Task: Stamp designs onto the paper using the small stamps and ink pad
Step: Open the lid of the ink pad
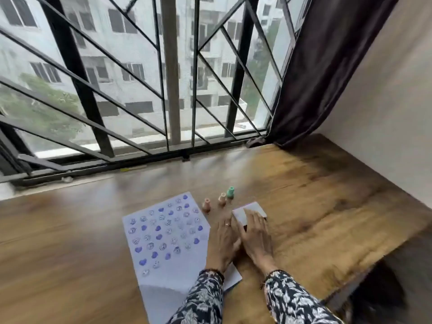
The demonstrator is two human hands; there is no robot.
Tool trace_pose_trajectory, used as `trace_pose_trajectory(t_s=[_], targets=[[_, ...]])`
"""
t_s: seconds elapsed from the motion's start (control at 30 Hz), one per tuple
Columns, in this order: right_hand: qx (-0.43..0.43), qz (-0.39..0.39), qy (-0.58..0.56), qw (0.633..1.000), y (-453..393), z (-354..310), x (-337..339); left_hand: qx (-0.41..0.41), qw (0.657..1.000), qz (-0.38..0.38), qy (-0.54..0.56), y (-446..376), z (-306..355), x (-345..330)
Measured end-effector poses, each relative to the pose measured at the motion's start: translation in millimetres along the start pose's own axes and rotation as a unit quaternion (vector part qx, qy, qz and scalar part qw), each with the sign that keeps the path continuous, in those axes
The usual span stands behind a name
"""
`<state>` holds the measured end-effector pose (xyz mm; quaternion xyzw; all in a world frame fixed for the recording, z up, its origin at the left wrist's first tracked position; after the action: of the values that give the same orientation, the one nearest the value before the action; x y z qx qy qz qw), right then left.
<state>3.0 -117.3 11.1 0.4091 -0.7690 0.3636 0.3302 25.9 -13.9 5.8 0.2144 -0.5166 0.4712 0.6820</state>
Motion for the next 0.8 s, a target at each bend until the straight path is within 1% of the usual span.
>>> trace_pose_trajectory(t_s=[0.03,0.07,0.17,0.23,0.33,0.43,0.5,0.6,0.67,0.7,0.77,0.8], targets=[[-0.017,-0.009,-0.004,1.0,1,5,-2,0.006,0.999,-0.036,0.03,-4,-2,-7],[-0.03,0.003,-0.01,1.0,1,5,-1,0.016,0.998,-0.052,0.044,-6,-3,-8],[-0.097,0.0,-0.032,0.995,-4,15,3,0.042,0.996,-0.059,0.05,-17,-9,-9],[-0.136,-0.038,-0.043,0.989,-10,22,1,0.043,0.994,-0.049,0.092,-21,-7,-7],[-0.135,-0.067,-0.022,0.988,-17,26,0,0.051,0.99,-0.036,0.13,-27,-8,-6],[-0.138,-0.061,-0.057,0.987,-21,29,6,0.068,0.988,-0.036,0.134,-31,-11,-10],[-0.121,-0.081,-0.073,0.987,-22,32,8,0.064,0.99,-0.034,0.12,-34,-11,-12],[-0.114,-0.095,-0.147,0.978,-25,40,9,0.068,0.99,-0.01,0.125,-37,-12,-16],[-0.126,-0.095,-0.211,0.965,-29,47,11,0.078,0.989,-0.005,0.129,-37,-12,-17],[-0.14,-0.1,-0.26,0.95,-32,49,13,0.088,0.987,-0.009,0.131,-37,-12,-18],[-0.18,-0.087,-0.373,0.906,-44,55,19,0.106,0.987,-0.012,0.121,-37,-13,-22],[-0.203,-0.062,-0.415,0.885,-52,60,21,0.113,0.988,-0.014,0.106,-38,-13,-25]])
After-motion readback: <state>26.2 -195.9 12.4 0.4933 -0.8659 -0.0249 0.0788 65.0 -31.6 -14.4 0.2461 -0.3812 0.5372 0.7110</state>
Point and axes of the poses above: each hand's wrist, its own y-axis away from the middle knuckle, its own x-axis out of the back of the hand, z = x × y, the point moved 3 cm from there along -y, towards the middle knuckle, and after that the axes turned 9 degrees about -y, right-handed, at the moved point
